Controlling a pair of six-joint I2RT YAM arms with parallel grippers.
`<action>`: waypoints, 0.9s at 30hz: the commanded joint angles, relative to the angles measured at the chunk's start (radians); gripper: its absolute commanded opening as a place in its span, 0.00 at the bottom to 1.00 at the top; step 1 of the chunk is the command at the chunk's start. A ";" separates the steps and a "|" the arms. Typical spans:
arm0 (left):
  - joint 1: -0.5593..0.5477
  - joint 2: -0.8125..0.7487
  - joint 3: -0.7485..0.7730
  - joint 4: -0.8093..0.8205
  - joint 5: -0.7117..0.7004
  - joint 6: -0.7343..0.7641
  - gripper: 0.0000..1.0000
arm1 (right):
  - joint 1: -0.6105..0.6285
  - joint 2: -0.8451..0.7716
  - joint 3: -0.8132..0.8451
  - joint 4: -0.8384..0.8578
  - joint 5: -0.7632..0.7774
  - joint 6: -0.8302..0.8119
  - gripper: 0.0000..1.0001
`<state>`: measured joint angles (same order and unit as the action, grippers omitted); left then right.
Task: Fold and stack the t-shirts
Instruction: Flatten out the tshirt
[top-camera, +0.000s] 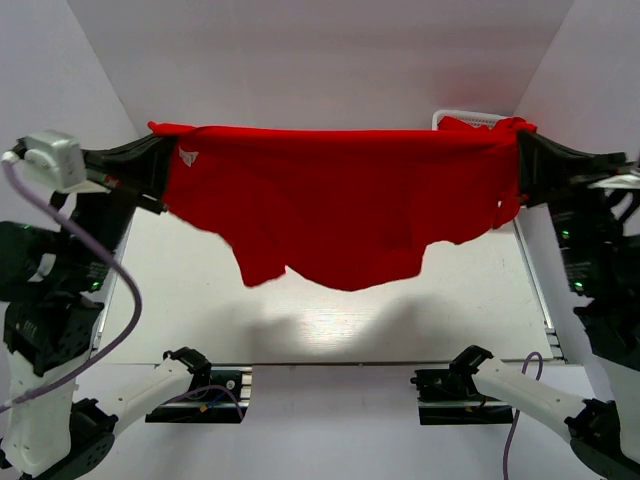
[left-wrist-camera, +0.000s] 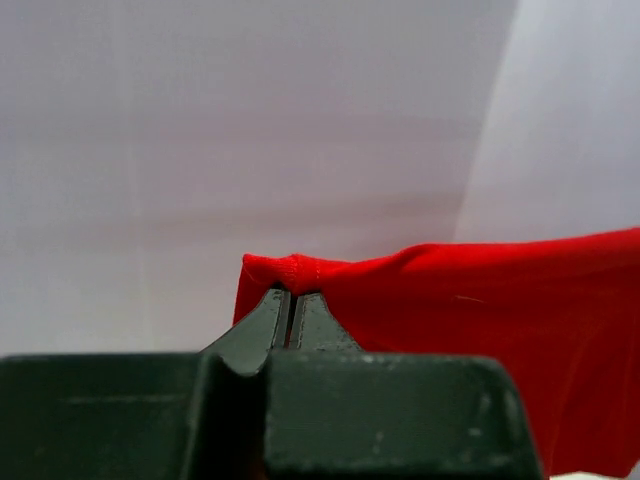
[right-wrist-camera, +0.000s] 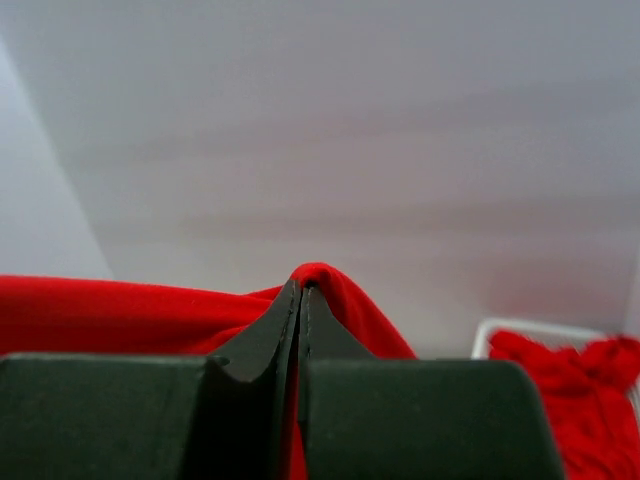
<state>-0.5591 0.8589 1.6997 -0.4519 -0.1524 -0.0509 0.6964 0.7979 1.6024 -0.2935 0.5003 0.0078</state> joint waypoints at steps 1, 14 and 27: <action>0.014 -0.024 0.069 0.004 0.074 0.040 0.00 | -0.006 -0.025 0.080 -0.009 -0.081 -0.061 0.00; 0.014 0.011 0.006 0.007 0.157 -0.004 0.00 | -0.008 -0.055 -0.079 0.143 -0.134 -0.091 0.00; 0.034 0.352 -0.419 0.162 -0.420 -0.139 0.00 | -0.055 0.497 -0.472 0.615 0.311 -0.134 0.00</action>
<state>-0.5423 1.1023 1.3251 -0.3267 -0.3813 -0.1337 0.6708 1.1561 1.1393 0.1524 0.6895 -0.1230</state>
